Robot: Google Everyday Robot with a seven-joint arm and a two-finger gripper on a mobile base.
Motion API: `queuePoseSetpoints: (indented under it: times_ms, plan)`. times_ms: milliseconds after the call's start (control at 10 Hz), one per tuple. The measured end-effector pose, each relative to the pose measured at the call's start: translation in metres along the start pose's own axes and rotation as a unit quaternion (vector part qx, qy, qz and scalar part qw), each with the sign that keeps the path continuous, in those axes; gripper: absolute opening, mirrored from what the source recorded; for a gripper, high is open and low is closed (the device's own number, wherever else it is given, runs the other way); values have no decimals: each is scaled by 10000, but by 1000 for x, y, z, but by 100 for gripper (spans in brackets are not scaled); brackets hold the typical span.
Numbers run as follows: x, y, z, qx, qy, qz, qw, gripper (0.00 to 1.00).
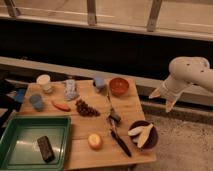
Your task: Wipe red bowl with sponge
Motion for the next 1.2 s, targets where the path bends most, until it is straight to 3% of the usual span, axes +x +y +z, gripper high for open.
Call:
queuePoseSetpoints:
  times_ms: [1200]
  plan:
    - [-1,1,-1,-32,-62,-24,10000,68]
